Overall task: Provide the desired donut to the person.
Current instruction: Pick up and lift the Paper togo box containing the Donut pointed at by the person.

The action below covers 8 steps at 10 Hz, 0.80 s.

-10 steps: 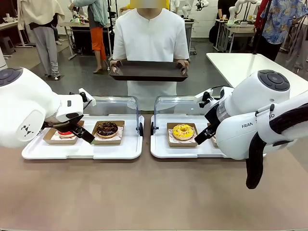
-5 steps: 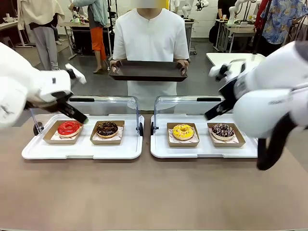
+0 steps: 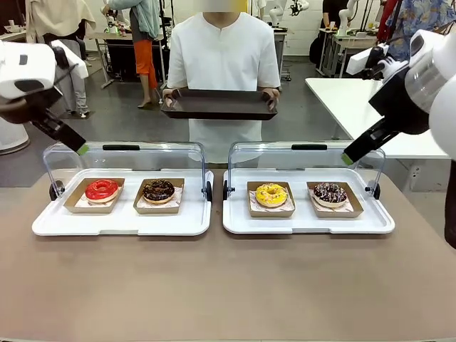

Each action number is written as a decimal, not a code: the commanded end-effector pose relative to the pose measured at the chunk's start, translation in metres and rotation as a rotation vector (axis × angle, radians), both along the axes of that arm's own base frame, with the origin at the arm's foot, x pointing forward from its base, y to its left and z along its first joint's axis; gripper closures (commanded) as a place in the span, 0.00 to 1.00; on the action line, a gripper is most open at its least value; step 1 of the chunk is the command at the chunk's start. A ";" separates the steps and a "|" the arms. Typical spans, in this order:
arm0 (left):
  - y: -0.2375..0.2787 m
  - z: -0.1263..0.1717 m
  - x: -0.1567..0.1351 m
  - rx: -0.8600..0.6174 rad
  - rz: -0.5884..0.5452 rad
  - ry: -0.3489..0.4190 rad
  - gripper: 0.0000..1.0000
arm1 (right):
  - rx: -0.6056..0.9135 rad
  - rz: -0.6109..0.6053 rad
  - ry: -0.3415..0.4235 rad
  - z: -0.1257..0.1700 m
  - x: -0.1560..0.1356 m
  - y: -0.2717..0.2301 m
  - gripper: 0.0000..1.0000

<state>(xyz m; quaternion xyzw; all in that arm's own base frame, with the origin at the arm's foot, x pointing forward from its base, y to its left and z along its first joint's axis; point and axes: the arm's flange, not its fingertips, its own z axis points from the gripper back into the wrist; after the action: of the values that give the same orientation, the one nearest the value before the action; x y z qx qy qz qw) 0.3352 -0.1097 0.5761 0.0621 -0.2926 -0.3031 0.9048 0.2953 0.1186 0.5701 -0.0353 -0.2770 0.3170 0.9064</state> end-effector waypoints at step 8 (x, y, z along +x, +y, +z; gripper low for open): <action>0.014 0.038 0.002 -0.203 -0.179 0.140 0.00 | 0.223 0.100 0.130 0.034 0.008 -0.025 0.00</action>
<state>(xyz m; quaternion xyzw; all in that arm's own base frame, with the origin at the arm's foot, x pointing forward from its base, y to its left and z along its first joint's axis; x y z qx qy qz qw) 0.3339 -0.1128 0.6009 0.0292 -0.2866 -0.3189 0.9030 0.2958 0.1182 0.5911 -0.0111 -0.2575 0.3206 0.9115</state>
